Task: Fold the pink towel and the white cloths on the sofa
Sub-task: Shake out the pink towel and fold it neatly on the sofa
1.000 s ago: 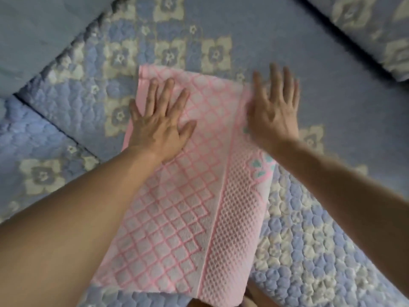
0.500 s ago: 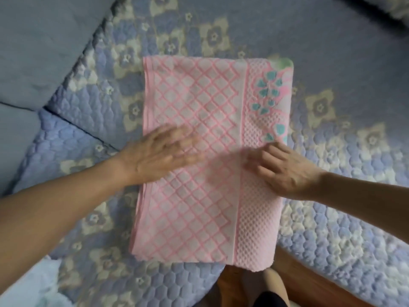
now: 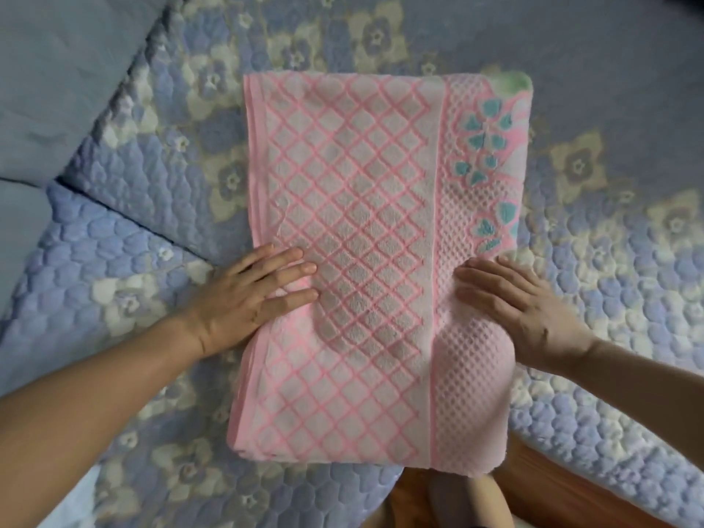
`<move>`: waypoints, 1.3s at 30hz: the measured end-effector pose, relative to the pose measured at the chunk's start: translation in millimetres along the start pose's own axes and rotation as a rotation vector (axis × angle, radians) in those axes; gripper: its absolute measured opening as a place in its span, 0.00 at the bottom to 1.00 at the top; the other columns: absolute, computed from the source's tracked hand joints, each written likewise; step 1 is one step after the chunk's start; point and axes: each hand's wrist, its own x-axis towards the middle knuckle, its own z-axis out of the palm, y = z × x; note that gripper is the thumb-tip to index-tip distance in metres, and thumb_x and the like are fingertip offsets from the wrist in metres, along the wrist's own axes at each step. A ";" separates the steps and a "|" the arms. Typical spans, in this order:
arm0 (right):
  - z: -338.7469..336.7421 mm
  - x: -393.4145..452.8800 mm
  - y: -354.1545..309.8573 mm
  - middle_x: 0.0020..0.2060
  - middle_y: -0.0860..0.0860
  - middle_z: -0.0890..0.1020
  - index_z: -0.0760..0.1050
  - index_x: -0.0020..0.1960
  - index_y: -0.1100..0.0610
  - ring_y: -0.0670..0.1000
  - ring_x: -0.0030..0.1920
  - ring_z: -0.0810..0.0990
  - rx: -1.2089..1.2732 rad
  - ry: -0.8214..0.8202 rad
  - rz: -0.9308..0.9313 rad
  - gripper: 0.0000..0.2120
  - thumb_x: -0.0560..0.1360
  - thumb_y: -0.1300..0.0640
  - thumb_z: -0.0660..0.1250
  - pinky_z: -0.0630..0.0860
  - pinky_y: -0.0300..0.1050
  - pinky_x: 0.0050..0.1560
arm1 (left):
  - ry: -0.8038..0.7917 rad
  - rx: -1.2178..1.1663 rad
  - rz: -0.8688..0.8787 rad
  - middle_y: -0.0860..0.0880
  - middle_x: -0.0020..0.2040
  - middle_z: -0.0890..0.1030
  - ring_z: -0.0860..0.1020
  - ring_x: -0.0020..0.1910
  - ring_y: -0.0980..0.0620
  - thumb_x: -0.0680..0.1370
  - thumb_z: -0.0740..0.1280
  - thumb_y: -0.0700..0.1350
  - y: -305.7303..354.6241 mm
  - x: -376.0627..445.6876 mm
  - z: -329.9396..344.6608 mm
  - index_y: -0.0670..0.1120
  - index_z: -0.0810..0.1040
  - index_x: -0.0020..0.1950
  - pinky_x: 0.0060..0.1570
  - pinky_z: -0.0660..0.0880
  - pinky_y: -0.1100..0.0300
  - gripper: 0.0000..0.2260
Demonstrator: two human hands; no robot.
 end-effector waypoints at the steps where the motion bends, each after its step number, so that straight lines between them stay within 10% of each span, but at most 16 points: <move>1: -6.1 1.8 -3.8 0.71 0.56 0.75 0.77 0.68 0.62 0.56 0.75 0.70 0.032 0.015 0.016 0.19 0.80 0.56 0.66 0.65 0.61 0.74 | -0.007 -0.096 -0.029 0.43 0.74 0.72 0.67 0.76 0.42 0.84 0.56 0.43 3.5 2.9 -11.3 0.47 0.71 0.74 0.74 0.63 0.43 0.18; 3: -21.5 -1.1 -3.5 0.68 0.53 0.78 0.78 0.67 0.62 0.52 0.73 0.73 0.220 0.026 0.116 0.22 0.78 0.51 0.68 0.64 0.52 0.76 | 0.003 -0.112 -0.213 0.44 0.75 0.71 0.65 0.77 0.47 0.85 0.55 0.50 -2.6 -0.2 -10.1 0.40 0.73 0.73 0.78 0.55 0.50 0.21; 5: -25.9 10.4 4.0 0.63 0.43 0.82 0.77 0.68 0.61 0.41 0.66 0.77 0.457 -0.007 0.346 0.23 0.75 0.52 0.70 0.69 0.39 0.70 | -0.141 -0.427 -0.766 0.36 0.78 0.61 0.60 0.79 0.39 0.86 0.51 0.44 3.5 3.6 -1.0 0.37 0.58 0.80 0.80 0.44 0.45 0.22; 7: -26.6 41.7 0.9 0.54 0.32 0.83 0.77 0.64 0.65 0.32 0.56 0.79 0.524 0.385 0.642 0.16 0.80 0.56 0.64 0.74 0.30 0.59 | -0.027 -0.854 -1.111 0.35 0.80 0.51 0.55 0.79 0.32 0.87 0.49 0.39 2.5 26.5 24.4 0.48 0.42 0.82 0.77 0.42 0.34 0.26; 9: -36.4 61.4 2.4 0.46 0.38 0.86 0.80 0.52 0.64 0.37 0.48 0.82 0.664 0.879 0.803 0.10 0.81 0.62 0.60 0.77 0.34 0.53 | 0.320 -1.050 -1.326 0.39 0.77 0.66 0.64 0.77 0.38 0.87 0.54 0.47 -13.3 71.7 -20.8 0.48 0.68 0.77 0.75 0.58 0.37 0.19; 12: -71.6 85.2 5.8 0.43 0.53 0.87 0.82 0.50 0.60 0.53 0.44 0.85 1.237 0.213 0.955 0.06 0.77 0.63 0.67 0.80 0.47 0.50 | 0.353 -1.414 -1.620 0.52 0.50 0.84 0.82 0.47 0.55 0.82 0.61 0.59 -27.2 105.2 -75.7 0.50 0.82 0.46 0.49 0.76 0.60 0.17; 17: -96.4 92.8 9.6 0.49 0.53 0.85 0.74 0.63 0.55 0.48 0.44 0.86 1.004 0.247 1.056 0.36 0.65 0.35 0.77 0.82 0.43 0.41 | 0.364 -1.363 -1.557 0.53 0.48 0.86 0.84 0.45 0.55 0.78 0.66 0.63 -20.9 97.9 -85.2 0.51 0.81 0.55 0.44 0.78 0.60 0.17; 21: -119.6 131.9 9.0 0.53 0.42 0.80 0.65 0.71 0.44 0.37 0.46 0.83 0.717 0.419 1.057 0.31 0.73 0.39 0.73 0.78 0.33 0.43 | 0.418 -1.084 -1.559 0.58 0.48 0.81 0.80 0.46 0.58 0.76 0.67 0.66 -25.7 110.0 -94.4 0.50 0.77 0.57 0.42 0.74 0.60 0.21; 28: -101.6 176.1 44.5 0.62 0.58 0.80 0.76 0.65 0.55 0.63 0.63 0.77 0.489 0.333 1.283 0.30 0.77 0.32 0.60 0.69 0.49 0.55 | 0.169 -0.638 -1.758 0.39 0.61 0.80 0.77 0.57 0.37 0.84 0.56 0.56 -36.6 127.4 -99.8 0.41 0.77 0.60 0.54 0.72 0.49 0.20; 31: -109.6 186.5 55.4 0.64 0.62 0.78 0.76 0.67 0.56 0.65 0.64 0.75 0.451 0.218 1.304 0.35 0.78 0.29 0.54 0.70 0.53 0.61 | 0.279 -0.097 -1.324 0.38 0.66 0.73 0.73 0.63 0.34 0.79 0.63 0.44 -32.8 143.7 -119.6 0.44 0.72 0.68 0.60 0.70 0.43 0.17; 34: -110.5 194.5 65.5 0.65 0.61 0.77 0.73 0.71 0.54 0.65 0.64 0.75 0.310 0.052 1.299 0.40 0.76 0.26 0.46 0.69 0.53 0.58 | 0.137 -0.014 -0.703 0.41 0.79 0.61 0.58 0.77 0.36 0.81 0.60 0.55 -25.3 185.9 -125.8 0.53 0.63 0.79 0.75 0.55 0.38 0.25; 39: -120.5 214.9 45.5 0.75 0.59 0.66 0.63 0.77 0.54 0.62 0.74 0.64 0.021 0.292 1.227 0.27 0.82 0.42 0.51 0.60 0.60 0.74 | -0.184 -0.063 -0.896 0.51 0.83 0.40 0.37 0.80 0.41 0.80 0.42 0.69 -50.7 223.7 -73.0 0.64 0.42 0.81 0.75 0.36 0.36 0.30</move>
